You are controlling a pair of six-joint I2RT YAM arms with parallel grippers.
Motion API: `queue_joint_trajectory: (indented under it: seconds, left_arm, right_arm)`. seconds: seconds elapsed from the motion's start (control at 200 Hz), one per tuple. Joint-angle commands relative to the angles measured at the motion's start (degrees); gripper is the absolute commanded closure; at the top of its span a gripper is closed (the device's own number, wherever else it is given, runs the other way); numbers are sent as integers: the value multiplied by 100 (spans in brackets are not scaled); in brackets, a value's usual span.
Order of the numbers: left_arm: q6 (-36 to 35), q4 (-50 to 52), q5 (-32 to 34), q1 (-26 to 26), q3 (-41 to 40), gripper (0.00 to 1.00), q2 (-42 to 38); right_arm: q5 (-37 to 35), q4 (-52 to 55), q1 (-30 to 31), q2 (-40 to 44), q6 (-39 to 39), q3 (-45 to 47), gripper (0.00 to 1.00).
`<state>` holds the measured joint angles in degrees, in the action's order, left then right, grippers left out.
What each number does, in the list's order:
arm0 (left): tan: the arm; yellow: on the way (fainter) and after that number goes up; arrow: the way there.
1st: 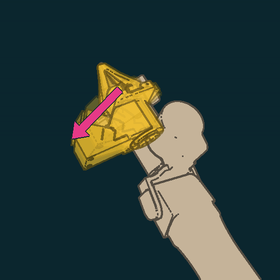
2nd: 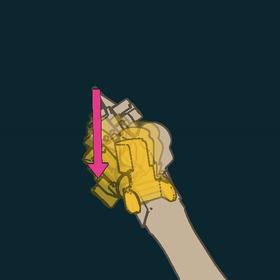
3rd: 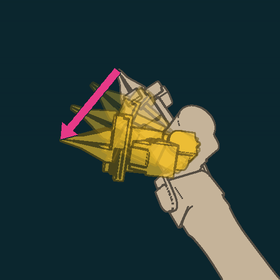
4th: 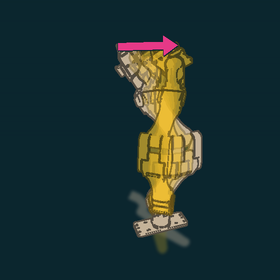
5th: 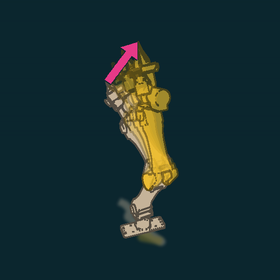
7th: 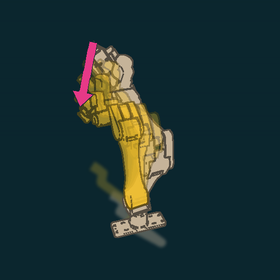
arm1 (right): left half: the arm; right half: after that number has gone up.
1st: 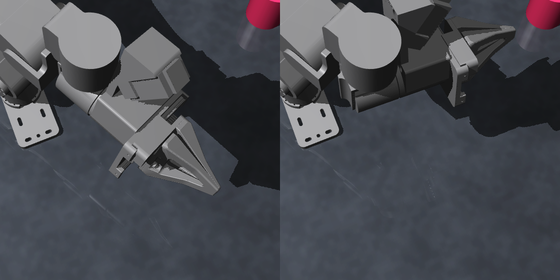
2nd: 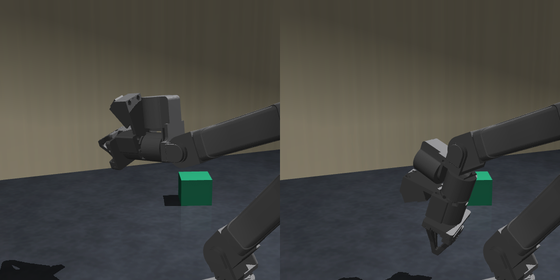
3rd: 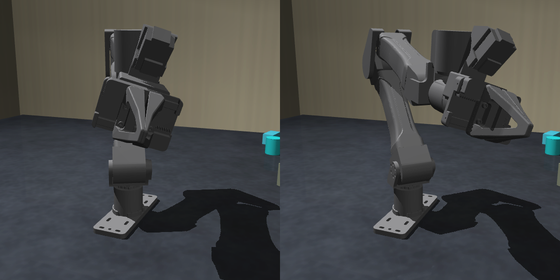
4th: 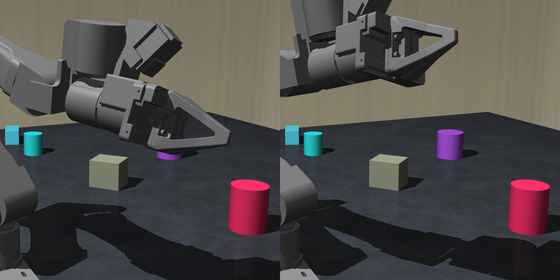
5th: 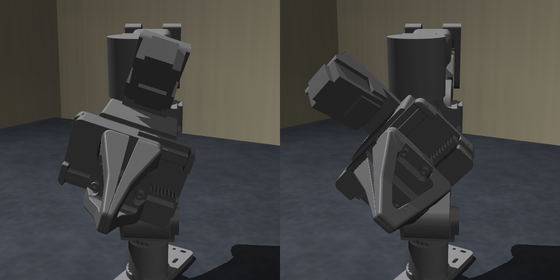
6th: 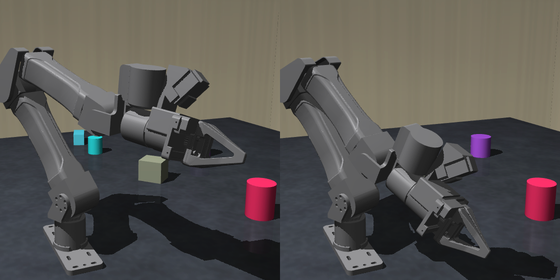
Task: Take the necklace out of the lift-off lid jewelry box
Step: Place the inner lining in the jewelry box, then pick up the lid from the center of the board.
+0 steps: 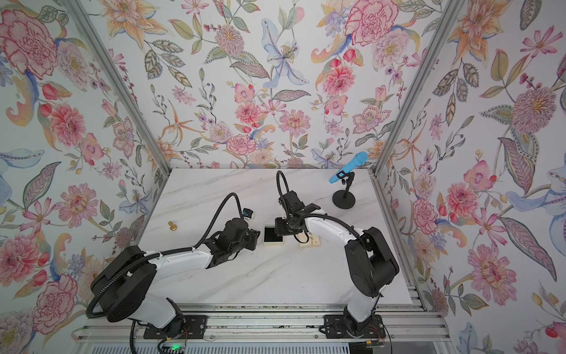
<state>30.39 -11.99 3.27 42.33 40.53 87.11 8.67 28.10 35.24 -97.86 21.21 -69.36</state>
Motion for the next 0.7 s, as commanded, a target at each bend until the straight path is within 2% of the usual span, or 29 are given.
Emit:
queue_joint_trajectory:
  seconds: [0.0, 0.09, 0.26, 0.696]
  left_arm:
    - [-60, 16, 63, -147, -200, 62, -329]
    - [-34, 21, 70, -198, -321, 60, -477]
    - [-33, 68, 88, -241, -389, 56, -624]
    - [-7, 49, 93, -275, -456, 53, -645]
  right_arm:
    - [-476, 365, -177, 354, 67, 261, 37]
    - [-731, 449, -276, 510, 99, 409, 22]
    - [-1090, 581, -501, 571, 109, 586, 0]
    - [-1321, 577, -818, 37, 27, 558, 0]
